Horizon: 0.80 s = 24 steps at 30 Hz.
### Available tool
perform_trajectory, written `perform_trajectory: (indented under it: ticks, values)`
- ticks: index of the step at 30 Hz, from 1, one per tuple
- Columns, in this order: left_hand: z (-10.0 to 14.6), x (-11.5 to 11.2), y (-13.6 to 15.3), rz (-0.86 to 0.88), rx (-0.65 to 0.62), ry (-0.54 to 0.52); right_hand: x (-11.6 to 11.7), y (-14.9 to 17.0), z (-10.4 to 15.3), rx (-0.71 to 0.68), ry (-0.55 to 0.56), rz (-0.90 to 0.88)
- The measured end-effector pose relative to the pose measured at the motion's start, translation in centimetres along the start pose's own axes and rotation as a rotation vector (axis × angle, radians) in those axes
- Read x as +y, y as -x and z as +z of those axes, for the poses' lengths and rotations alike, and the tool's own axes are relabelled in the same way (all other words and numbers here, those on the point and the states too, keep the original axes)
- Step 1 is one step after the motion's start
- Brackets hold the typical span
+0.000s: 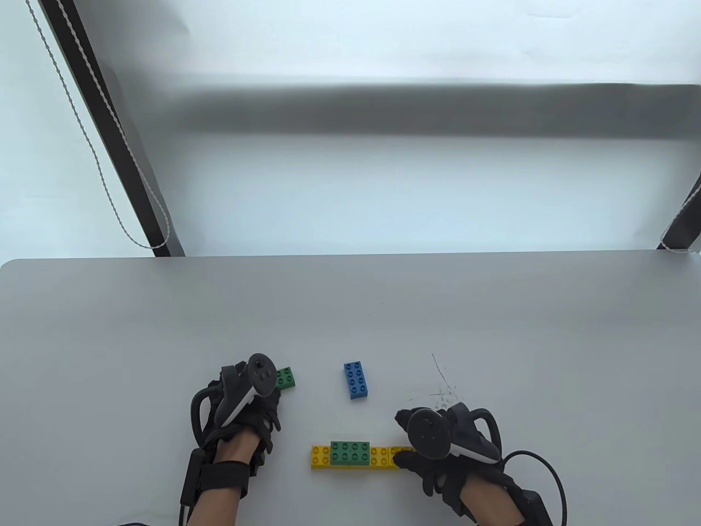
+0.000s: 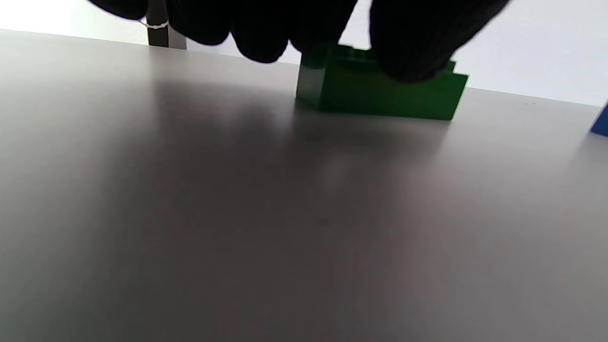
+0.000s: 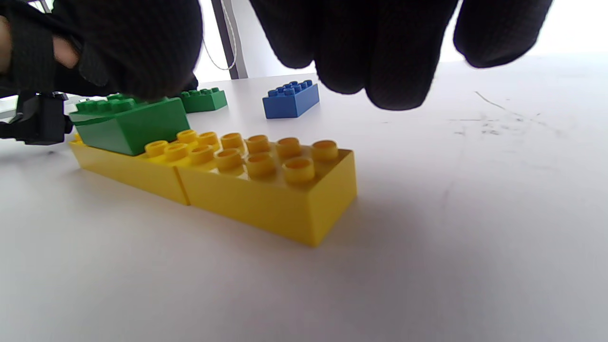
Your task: Stack lego bricks
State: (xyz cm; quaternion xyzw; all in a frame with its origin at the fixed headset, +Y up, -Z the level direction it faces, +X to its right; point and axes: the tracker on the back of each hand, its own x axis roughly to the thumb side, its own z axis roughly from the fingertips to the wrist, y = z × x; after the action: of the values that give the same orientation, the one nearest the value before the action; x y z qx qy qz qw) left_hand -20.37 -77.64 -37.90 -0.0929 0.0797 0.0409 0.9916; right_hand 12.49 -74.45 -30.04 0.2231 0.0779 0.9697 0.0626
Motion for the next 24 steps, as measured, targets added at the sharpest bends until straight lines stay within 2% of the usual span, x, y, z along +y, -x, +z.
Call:
perform_trajectory:
  ticks: [24]
  values:
    - [-0.29,-0.12,0.27,-0.003,-0.016,0.003,0.24,-0.48,-0.19,0.005,-0.013,0.017]
